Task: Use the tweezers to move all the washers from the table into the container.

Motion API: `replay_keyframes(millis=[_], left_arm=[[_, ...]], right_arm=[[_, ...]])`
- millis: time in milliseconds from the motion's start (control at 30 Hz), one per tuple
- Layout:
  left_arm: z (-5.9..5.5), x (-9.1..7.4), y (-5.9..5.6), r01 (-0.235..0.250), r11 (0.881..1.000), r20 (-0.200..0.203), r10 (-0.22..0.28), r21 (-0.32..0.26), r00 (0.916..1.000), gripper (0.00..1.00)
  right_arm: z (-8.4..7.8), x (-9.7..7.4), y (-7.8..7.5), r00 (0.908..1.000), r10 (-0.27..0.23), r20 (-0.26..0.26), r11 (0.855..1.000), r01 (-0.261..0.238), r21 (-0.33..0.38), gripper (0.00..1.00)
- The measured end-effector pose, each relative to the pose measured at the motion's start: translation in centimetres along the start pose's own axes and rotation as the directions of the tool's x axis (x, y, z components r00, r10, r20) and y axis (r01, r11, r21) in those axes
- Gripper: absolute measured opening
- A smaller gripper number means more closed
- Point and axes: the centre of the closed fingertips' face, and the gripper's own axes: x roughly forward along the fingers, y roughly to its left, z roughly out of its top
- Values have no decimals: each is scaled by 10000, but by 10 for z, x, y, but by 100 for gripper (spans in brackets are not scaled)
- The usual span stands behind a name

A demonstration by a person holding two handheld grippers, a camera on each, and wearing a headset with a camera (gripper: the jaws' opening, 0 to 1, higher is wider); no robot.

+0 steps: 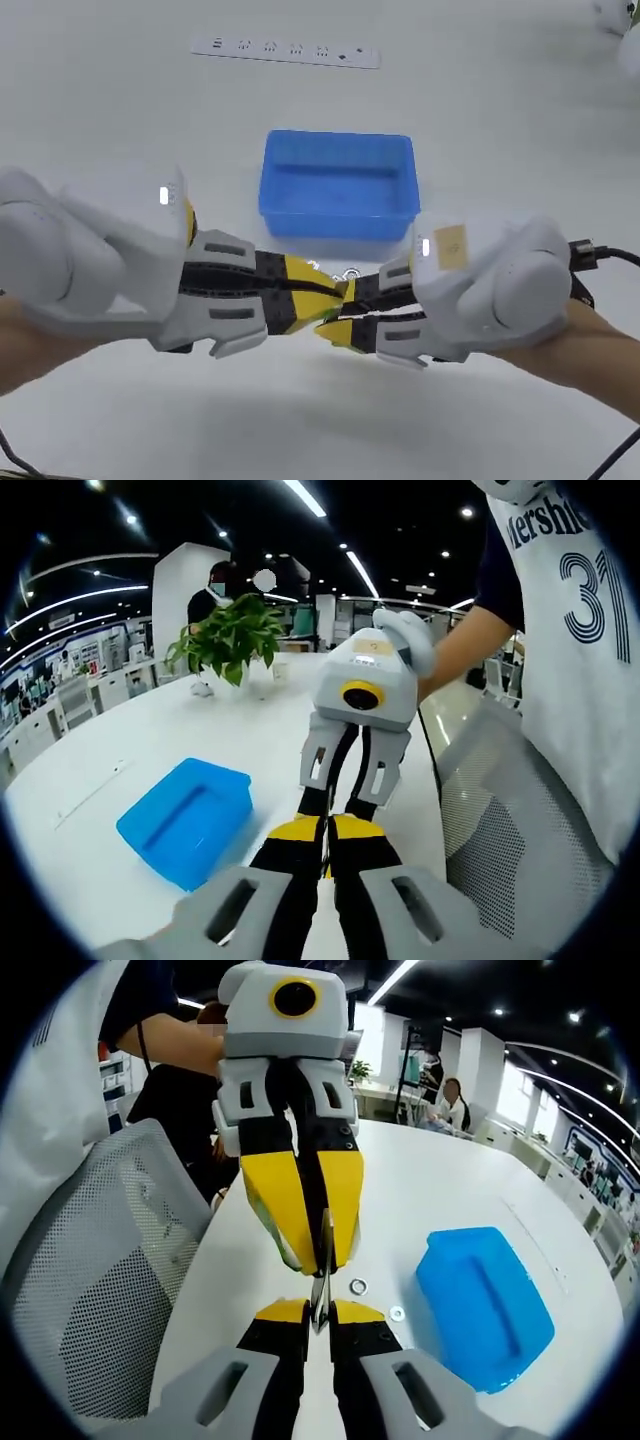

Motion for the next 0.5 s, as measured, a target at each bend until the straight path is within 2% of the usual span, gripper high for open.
replay_keyframes(millis=[133,200,267,333,500], left_arm=[[-3,-3,10,-119,9999,-130,119,-43,9998,5],[-4,-3,11,-114,9997,-98,112,-212,9999,5],[-4,-3,11,-140,9999,-77,139,-99,9999,5],[-6,-2,13,-222,9991,-121,218,-348,9997,5],[-5,1,16,-233,9996,-69,232,-180,9997,5]], right_arm=[[-5,1,-8,9997,-218,-142,9997,217,-104,9],[-5,1,-9,9996,-259,-138,9996,258,-86,9],[-5,2,-11,9995,-302,-132,9995,300,-101,9],[-6,3,-13,9992,-347,-179,9993,344,-141,9],[-6,4,-17,9989,-436,-185,9989,432,-182,9]])
